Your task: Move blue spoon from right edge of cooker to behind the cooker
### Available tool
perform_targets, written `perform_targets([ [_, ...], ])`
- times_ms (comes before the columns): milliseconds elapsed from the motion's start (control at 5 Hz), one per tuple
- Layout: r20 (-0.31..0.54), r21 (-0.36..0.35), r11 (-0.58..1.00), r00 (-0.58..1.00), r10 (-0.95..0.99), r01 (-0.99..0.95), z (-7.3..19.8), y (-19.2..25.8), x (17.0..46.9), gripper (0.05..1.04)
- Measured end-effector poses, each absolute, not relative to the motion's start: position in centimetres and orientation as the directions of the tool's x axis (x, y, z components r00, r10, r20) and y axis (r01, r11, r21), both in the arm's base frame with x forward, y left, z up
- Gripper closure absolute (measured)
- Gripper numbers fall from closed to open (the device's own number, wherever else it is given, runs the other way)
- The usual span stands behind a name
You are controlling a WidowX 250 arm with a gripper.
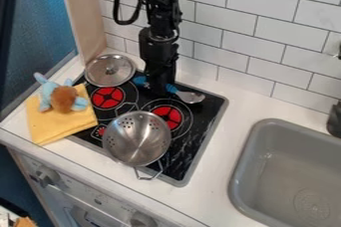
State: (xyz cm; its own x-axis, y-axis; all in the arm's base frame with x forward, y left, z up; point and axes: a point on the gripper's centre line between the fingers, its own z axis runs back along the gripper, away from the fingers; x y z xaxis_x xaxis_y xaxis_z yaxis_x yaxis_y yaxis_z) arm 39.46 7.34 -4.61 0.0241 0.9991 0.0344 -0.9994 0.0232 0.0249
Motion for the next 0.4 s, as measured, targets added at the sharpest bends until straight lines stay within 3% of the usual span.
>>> perform_targets([
  [400,0.046,0.020,0.076,0.077,0.996,-0.997,-4.89,7.25,40.08,0.655],
])
